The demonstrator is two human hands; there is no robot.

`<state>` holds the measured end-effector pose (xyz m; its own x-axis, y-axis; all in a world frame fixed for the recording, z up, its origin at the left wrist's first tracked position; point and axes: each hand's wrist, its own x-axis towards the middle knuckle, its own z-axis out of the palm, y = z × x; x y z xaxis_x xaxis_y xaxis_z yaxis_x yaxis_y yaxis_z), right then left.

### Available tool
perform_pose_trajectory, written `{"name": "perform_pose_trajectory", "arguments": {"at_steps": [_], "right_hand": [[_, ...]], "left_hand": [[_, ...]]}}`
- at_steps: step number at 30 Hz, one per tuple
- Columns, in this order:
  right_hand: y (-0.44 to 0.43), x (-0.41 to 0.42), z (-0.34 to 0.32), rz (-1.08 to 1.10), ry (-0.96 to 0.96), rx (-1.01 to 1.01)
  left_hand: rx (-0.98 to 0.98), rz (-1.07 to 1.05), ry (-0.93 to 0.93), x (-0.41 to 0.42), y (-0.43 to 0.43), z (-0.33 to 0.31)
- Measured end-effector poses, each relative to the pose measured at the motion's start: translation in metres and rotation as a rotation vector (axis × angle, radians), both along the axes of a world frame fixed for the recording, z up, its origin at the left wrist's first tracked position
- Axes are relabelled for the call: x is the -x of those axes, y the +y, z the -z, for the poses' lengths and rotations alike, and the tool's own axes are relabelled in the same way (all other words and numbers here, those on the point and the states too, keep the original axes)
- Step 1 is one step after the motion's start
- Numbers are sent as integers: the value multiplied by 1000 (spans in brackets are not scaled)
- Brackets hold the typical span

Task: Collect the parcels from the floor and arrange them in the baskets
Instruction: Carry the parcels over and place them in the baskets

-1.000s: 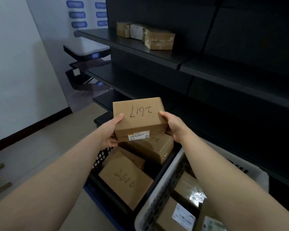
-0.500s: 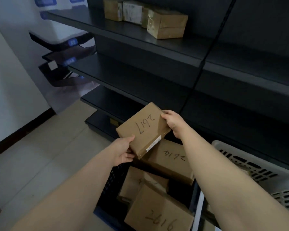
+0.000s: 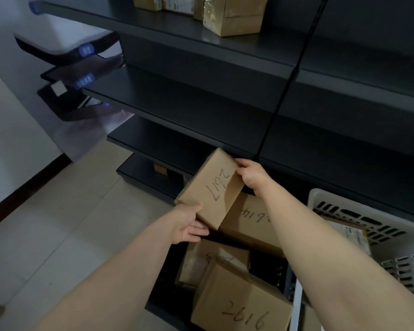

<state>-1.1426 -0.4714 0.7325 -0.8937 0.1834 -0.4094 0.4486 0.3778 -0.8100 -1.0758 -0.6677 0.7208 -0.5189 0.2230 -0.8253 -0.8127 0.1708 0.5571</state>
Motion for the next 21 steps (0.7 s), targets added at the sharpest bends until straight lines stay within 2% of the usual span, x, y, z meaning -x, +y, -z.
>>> {"name": "perform_pose_trajectory", "arguments": {"at_steps": [7,12,18,21], "right_hand": [[-8,-3,-10,-73,-13,-114],[-5,-29,-17,2,25,-57],[19,-81,-32,93,99,31],[39,-116,-45,157,152,70]], "left_hand": [[-31,-53,-23,-8,4,0],[168,87,19,-12,3,-8],[225,127,133,-22,19,-27],[186,106,190,-32,42,-44]]}}
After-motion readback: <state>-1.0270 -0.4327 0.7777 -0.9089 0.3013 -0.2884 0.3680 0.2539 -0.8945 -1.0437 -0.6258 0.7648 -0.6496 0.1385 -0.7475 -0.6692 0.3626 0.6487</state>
